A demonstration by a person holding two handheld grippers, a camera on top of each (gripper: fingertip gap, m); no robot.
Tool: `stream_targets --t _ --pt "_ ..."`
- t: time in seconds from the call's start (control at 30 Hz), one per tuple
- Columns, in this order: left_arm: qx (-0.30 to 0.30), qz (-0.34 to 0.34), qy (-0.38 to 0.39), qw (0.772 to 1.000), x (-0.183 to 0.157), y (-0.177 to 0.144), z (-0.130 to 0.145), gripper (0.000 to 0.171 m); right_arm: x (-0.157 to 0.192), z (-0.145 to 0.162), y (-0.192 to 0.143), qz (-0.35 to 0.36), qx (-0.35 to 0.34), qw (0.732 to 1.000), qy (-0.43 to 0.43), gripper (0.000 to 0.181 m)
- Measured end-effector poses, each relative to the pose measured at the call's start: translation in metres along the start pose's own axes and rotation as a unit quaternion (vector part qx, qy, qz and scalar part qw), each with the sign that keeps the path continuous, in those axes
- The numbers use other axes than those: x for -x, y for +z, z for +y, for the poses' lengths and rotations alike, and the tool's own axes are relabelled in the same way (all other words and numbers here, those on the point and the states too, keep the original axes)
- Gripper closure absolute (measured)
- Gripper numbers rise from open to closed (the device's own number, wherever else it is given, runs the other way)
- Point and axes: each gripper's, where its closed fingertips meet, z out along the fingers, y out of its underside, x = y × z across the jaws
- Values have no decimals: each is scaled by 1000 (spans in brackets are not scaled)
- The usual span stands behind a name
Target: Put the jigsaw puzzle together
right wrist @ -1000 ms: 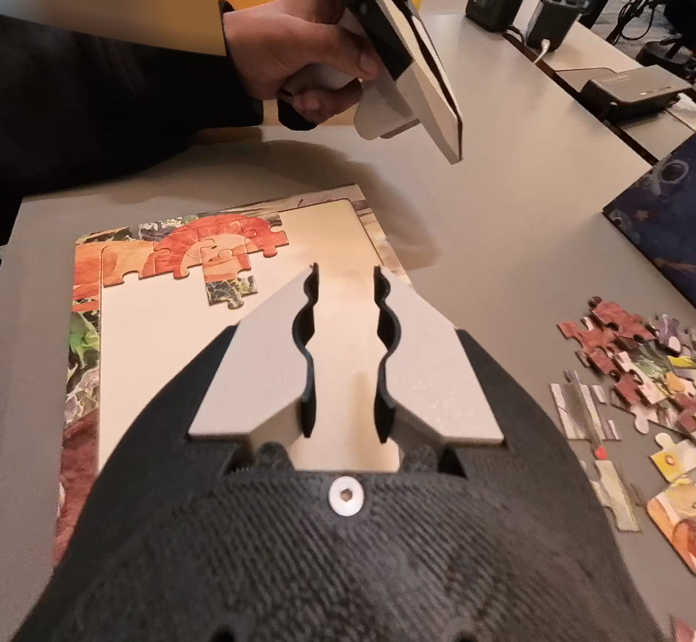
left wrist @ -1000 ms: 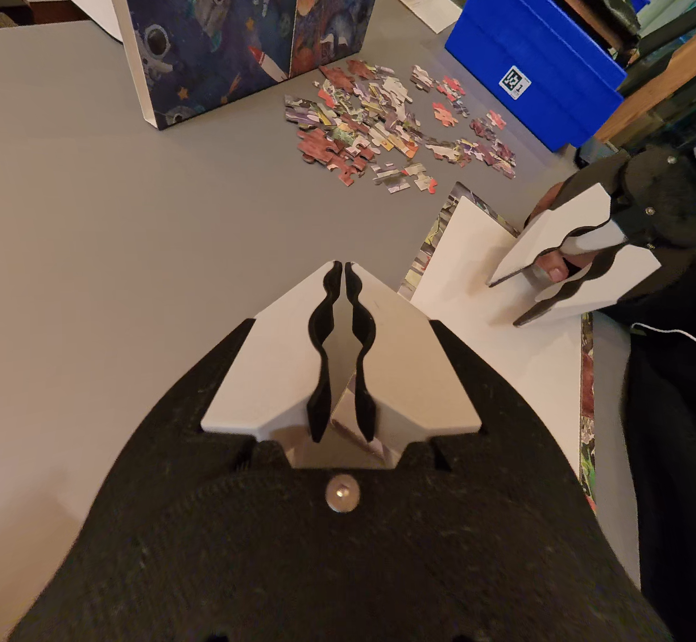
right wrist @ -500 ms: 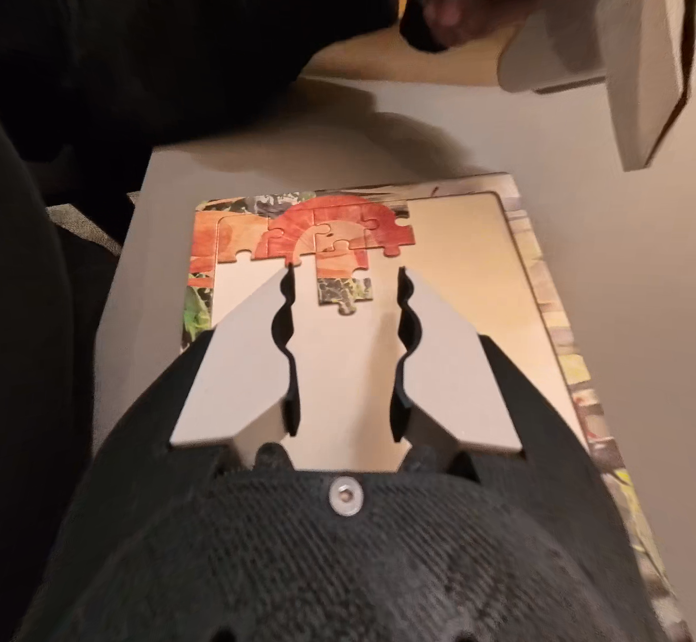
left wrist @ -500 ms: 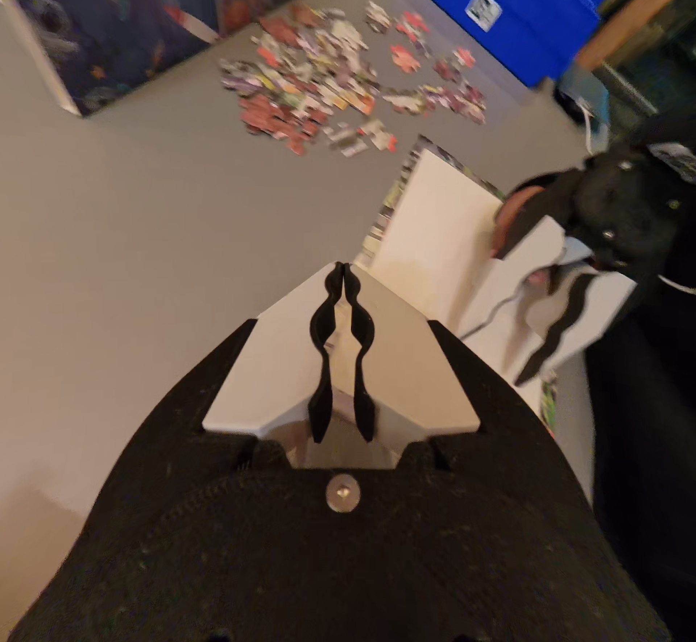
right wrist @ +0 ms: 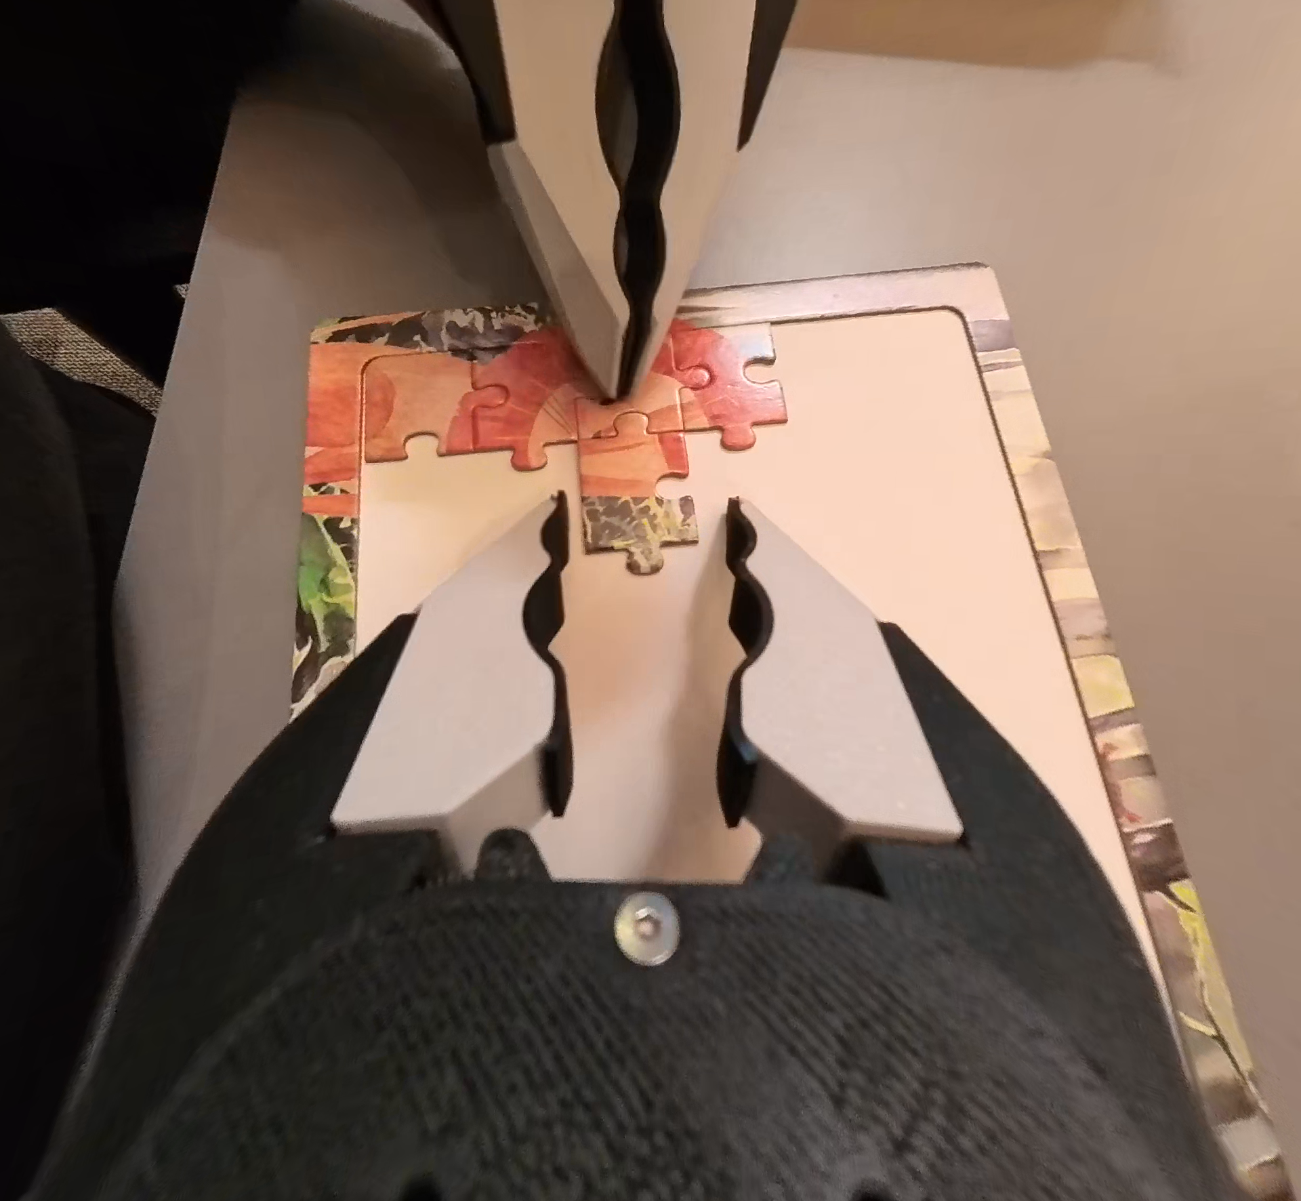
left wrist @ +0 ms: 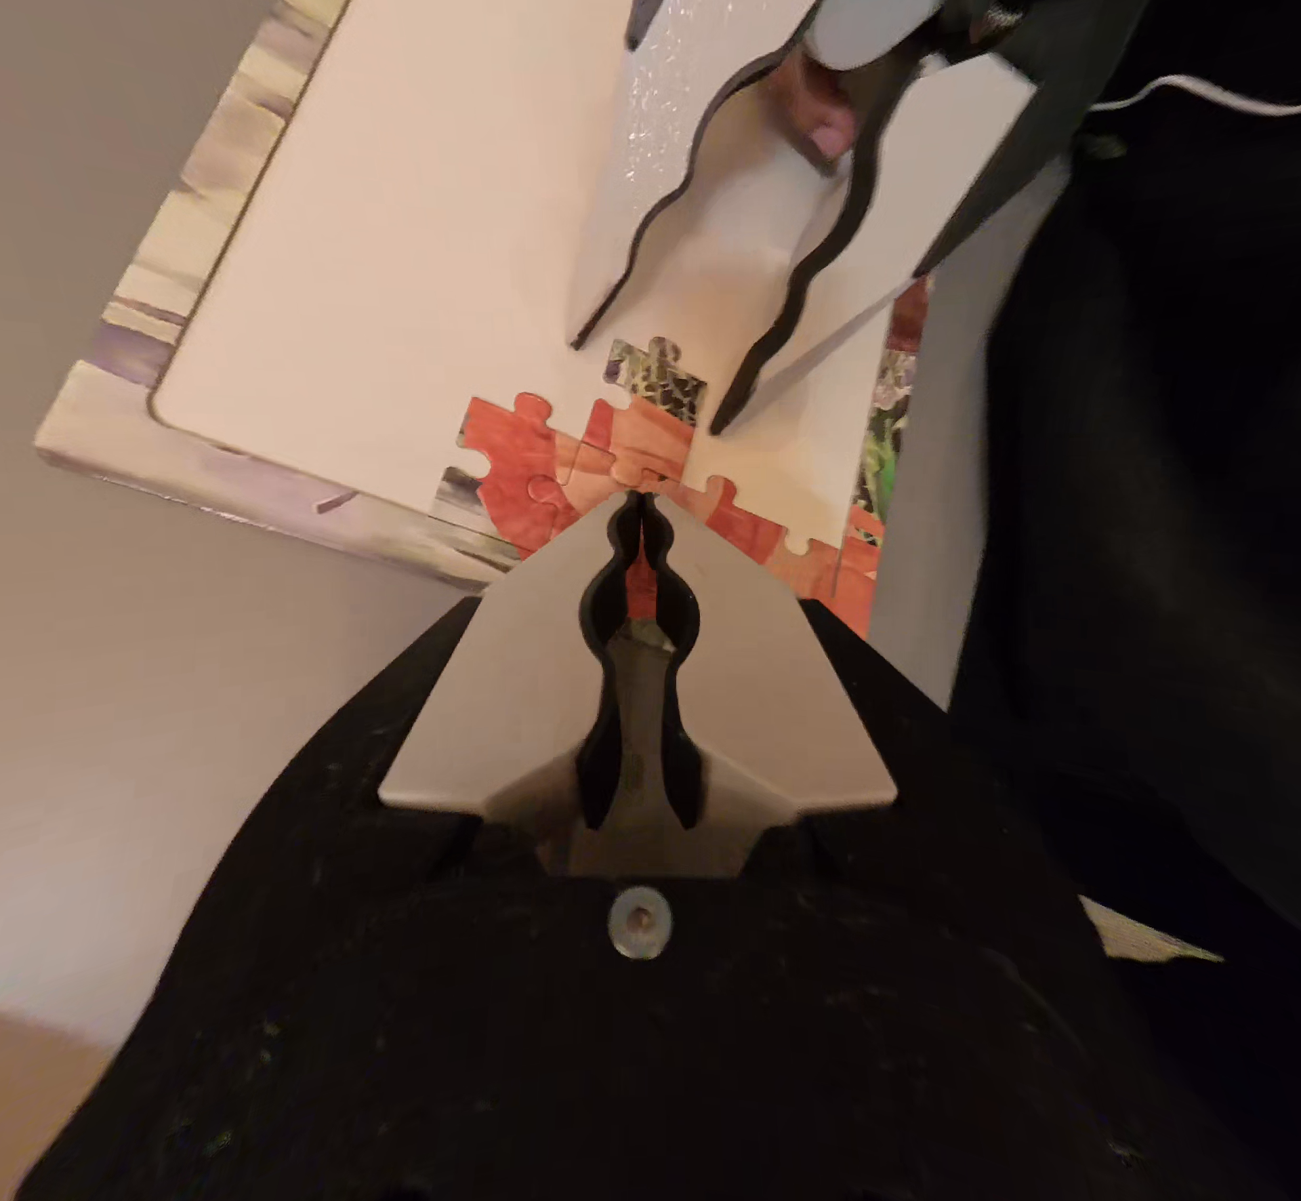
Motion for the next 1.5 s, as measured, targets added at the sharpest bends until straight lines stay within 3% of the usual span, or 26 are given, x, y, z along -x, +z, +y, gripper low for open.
stream_targets --t 0.07,0.57,0.63,0.83,1.0,1.2,1.4,1.5 --pt "2 -2 2 1000 2 3 0 171 1 0 0 -5 0 1000 -2 152" --pt "8 -4 -8 1000 2 3 2 171 2 -9 -8 -26 -28 999 25 153" --pt "7 -2 -10 1000 2 3 2 171 0 -9 -11 -26 -34 999 26 167" --pt "2 7 -15 1000 2 3 2 171 -18 6 -20 4 -8 1000 27 155" --pt "-1 10 -16 1000 2 3 2 171 -3 0 -16 -29 -18 999 14 143" --pt "1 6 -12 1000 2 3 2 171 -19 9 -13 33 13 999 -19 137" --pt "2 4 -11 1000 2 3 2 171 -62 15 -24 142 24 990 4 147" --pt "2 4 -10 1000 2 3 1 171 -48 4 -22 98 -10 995 24 142"
